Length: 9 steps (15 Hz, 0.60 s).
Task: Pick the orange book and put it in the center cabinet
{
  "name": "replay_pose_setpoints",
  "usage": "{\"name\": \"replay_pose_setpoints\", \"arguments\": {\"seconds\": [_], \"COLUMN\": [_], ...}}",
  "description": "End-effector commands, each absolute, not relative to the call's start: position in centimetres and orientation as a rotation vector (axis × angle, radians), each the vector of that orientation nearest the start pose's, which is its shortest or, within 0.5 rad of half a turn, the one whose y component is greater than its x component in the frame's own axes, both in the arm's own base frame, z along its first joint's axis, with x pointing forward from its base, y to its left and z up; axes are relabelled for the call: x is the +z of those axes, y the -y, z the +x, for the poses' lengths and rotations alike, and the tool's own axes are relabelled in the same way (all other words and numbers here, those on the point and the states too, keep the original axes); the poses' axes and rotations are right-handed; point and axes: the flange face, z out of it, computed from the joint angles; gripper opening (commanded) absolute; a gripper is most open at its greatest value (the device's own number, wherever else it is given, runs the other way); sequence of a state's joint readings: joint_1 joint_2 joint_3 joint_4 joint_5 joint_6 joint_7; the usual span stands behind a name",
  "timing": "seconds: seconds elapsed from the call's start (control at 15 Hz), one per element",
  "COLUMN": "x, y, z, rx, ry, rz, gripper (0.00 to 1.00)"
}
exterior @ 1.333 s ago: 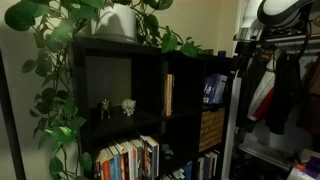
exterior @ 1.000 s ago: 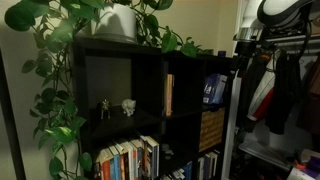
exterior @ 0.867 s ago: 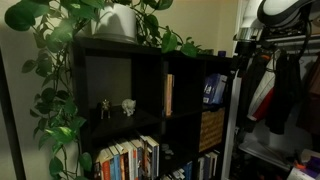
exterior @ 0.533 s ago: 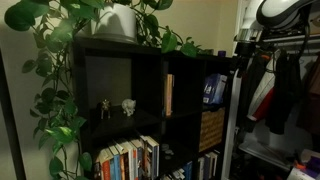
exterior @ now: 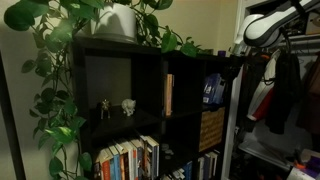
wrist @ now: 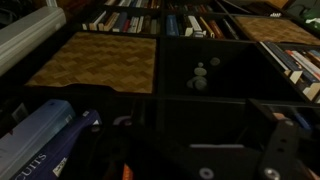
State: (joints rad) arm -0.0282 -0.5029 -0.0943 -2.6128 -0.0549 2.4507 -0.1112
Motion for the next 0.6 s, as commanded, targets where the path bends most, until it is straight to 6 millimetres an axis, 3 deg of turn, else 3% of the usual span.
{"name": "replay_pose_setpoints", "arguments": {"seconds": [0.0,0.07,0.13,0.53], "x": [43.5,43.6,43.4,43.3], "y": [6.9,7.0,6.2,6.6], "z": [43.7,44.1,43.0,44.2], "rx": [-0.578,-0.59,-0.557,-0.561], "ry": [0.052,0.047,0.031,0.027], "rz": [-3.153,-3.154,-3.136,-3.142], "gripper": [1.0,1.0,1.0,1.0]}}
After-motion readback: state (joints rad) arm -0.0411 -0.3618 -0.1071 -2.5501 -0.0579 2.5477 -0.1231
